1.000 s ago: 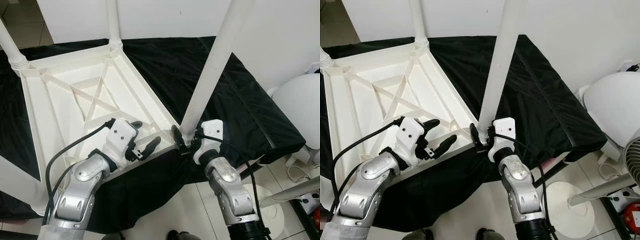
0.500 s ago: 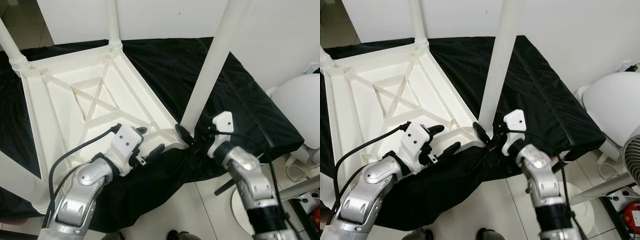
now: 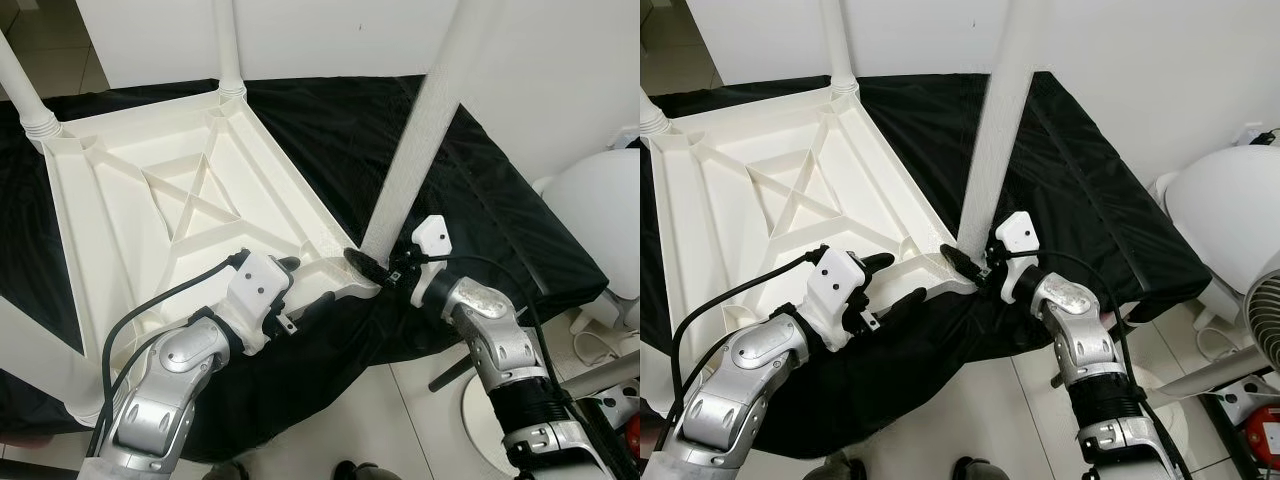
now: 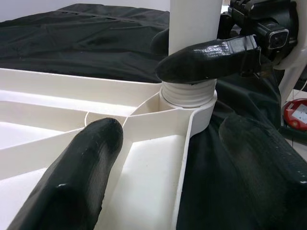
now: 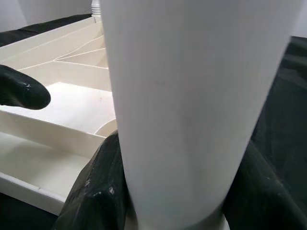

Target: Building children table

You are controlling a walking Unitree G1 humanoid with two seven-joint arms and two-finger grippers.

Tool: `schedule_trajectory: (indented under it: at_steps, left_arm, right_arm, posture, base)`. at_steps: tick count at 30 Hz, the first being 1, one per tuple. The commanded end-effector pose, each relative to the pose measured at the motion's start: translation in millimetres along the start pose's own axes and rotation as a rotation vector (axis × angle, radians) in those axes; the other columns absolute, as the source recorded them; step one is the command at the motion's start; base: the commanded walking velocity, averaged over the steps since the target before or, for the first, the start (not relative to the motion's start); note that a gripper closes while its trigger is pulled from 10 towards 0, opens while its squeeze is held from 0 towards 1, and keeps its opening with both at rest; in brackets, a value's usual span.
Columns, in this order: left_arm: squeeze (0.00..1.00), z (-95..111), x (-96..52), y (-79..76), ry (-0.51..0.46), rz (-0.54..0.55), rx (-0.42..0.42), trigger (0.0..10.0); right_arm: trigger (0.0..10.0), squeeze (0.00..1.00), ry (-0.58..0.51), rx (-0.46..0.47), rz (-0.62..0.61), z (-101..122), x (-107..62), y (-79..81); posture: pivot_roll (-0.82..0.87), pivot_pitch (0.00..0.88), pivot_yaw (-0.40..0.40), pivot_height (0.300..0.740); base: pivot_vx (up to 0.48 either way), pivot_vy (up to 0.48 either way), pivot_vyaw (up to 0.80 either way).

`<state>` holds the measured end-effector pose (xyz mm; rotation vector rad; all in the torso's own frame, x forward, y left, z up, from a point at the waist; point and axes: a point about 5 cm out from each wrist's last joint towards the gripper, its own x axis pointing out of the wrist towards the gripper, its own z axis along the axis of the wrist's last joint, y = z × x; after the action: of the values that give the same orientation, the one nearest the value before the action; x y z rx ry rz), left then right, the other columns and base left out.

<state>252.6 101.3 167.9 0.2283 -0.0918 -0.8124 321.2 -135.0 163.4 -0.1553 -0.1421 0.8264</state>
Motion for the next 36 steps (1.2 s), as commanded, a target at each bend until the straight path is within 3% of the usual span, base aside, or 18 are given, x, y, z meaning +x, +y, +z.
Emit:
schedule_trajectory:
  at_steps: [1,6,7,8,11,15,17,19,22,27,29,32,35,36]
  left_arm:
    - [0.0,1,-0.3,-2.8,0.0,0.013,-0.005,10.0]
    - [0.0,0,-0.7,-2.9,0.002,0.023,-0.002,10.0]
    - [0.0,-1,-1.3,-2.2,0.003,0.033,-0.002,10.0]
    - [0.0,-1,-1.3,-2.2,0.003,0.033,-0.002,10.0]
    - [0.0,-2,-1.9,-0.6,0.005,0.051,-0.004,10.0]
    - [0.0,-3,-1.7,-0.6,0.005,0.052,-0.005,10.0]
    - [0.0,-6,1.0,0.0,0.002,0.067,-0.005,10.0]
    - [0.0,-6,1.0,0.0,0.002,0.067,-0.005,10.0]
    - [0.0,-6,2.9,2.5,-0.004,0.083,-0.009,10.0]
    - [0.0,-6,4.2,4.6,-0.004,0.083,-0.006,10.0]
    - [0.0,-5,4.5,9.4,0.001,0.089,0.0,10.0]
    - [0.0,-5,3.7,10.9,0.002,0.091,0.002,10.0]
    - [0.0,-5,4.0,12.2,0.005,0.088,0.005,10.0]
    - [0.0,-5,4.9,13.0,0.003,0.085,0.006,10.0]
  right_arm:
    - [0.0,0.0,0.025,-0.005,0.018,-6,-2.6,-0.9]
    - [0.0,0.0,0.029,0.008,0.017,-8,-4.6,-0.8]
    - [10.0,0.0,0.024,0.024,-0.005,-8,-5.6,-0.8]
    - [10.0,0.0,0.024,0.024,-0.005,-8,-5.6,-0.8]
    - [10.0,0.0,0.047,0.048,-0.179,-11,-7.9,-1.6]
    - [10.0,0.0,0.055,0.047,-0.221,-13,-8.1,-1.8]
    - [10.0,0.0,0.074,0.1,-0.337,-26,-6.7,13.7]
    - [10.0,0.0,0.074,0.1,-0.337,-26,-6.7,13.7]
    - [10.0,0.0,0.074,0.173,-0.454,-33,-5.1,30.4]
    - [10.0,0.0,0.07,0.194,-0.51,-34,-4.4,37.0]
    - [10.0,0.0,0.067,0.225,-0.629,-34,-2.7,53.8]
    - [10.0,0.0,0.058,0.244,-0.688,-32,-0.5,62.1]
    - [10.0,0.0,0.031,0.267,-0.668,-28,5.0,66.5]
    - [10.0,1.0,0.012,0.28,-0.656,-26,5.8,66.6]
  posture:
    - [0.09,0.116,-0.054,0.74]
    - [0.09,0.112,-0.058,0.74]
    - [0.09,0.11,-0.064,0.74]
    - [0.09,0.11,-0.064,0.74]
    - [0.09,0.107,-0.067,0.74]
    - [0.09,0.102,-0.071,0.74]
    - [0.08,0.063,-0.075,0.74]
    - [0.08,0.063,-0.075,0.74]
    - [0.07,0.049,-0.065,0.74]
    - [0.07,0.043,-0.06,0.74]
    - [0.07,0.033,-0.039,0.74]
    - [0.07,0.028,-0.031,0.74]
    - [0.06,0.023,-0.023,0.74]
    - [0.06,0.019,-0.02,0.74]
  base:
    - [0.0,0.0,0.0]
    - [0.0,0.0,0.0]
    - [0.0,0.0,0.0]
    - [0.0,0.0,0.0]
    - [0.0,0.0,0.0]
    - [0.0,0.0,0.0]
    - [0.0,0.0,0.0]
    - [0.0,0.0,0.0]
    - [0.0,0.0,0.0]
    - [0.0,0.0,0.0]
    - [0.0,0.0,0.0]
    - [0.0,0.0,0.0]
    - [0.0,0.0,0.0]
    - [0.0,0.0,0.0]
